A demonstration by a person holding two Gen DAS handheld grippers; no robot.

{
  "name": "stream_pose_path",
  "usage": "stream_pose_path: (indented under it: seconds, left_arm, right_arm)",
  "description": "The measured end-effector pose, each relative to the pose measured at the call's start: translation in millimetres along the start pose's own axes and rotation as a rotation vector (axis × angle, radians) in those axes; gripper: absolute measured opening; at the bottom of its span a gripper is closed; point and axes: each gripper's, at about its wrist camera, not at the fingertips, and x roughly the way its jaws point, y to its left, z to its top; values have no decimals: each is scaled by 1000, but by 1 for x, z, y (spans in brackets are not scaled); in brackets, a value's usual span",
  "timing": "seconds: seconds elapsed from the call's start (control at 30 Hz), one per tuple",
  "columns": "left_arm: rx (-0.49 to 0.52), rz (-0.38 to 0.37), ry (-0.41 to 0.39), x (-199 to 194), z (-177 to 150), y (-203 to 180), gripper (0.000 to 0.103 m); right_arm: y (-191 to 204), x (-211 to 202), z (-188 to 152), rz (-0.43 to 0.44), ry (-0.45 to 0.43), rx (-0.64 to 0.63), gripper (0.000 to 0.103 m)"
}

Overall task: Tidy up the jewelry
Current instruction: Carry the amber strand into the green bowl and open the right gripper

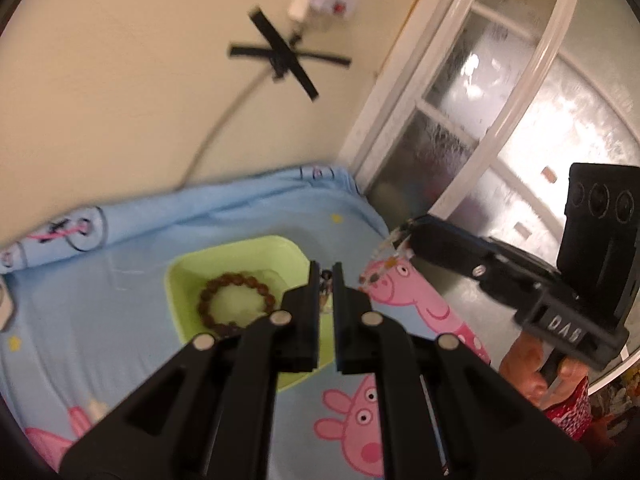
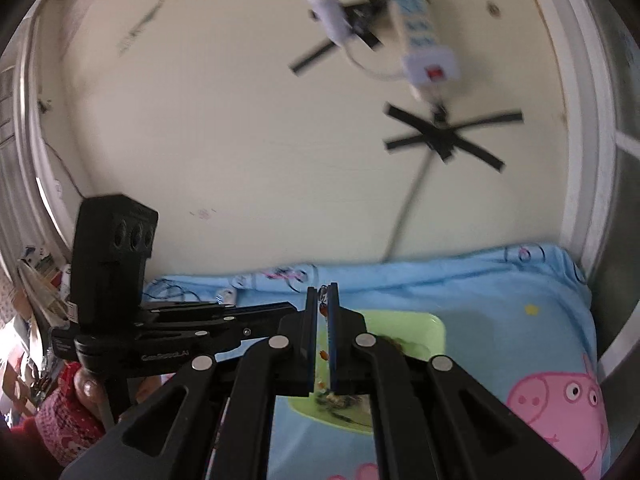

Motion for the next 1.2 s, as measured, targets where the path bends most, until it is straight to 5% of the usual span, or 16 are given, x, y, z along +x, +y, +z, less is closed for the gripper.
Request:
stream_pose_path:
  seconds: [0.33, 0.47, 0.57, 0.63, 0.83, 1.03, 1.2]
  left_arm:
    - [-36, 29, 153, 73, -19, 2, 6]
    - [-65, 70, 213, 82, -24, 9, 30]
    - [-56, 79, 203, 72, -26, 12, 32]
    - [-45, 78, 180, 54, -25, 12, 32]
    - [-12, 111, 34, -37, -32, 28, 32]
    - [-77, 339, -92, -141, -92, 95, 32]
    - [-203, 453, -82, -172, -160, 149, 32]
  right_arm:
    - [-38, 60, -42, -73, 146, -8, 0]
    - [-47, 71, -44, -95, 155, 5, 0]
    - [-53, 73, -44, -108, 150, 31, 2]
    - [-52, 68, -41, -120, 128, 39, 17]
    - [-40, 47, -34, -94, 67, 66, 17]
    - [-1, 50, -41, 23, 90, 60, 17]
    - [54, 80, -62, 116, 178, -22, 17]
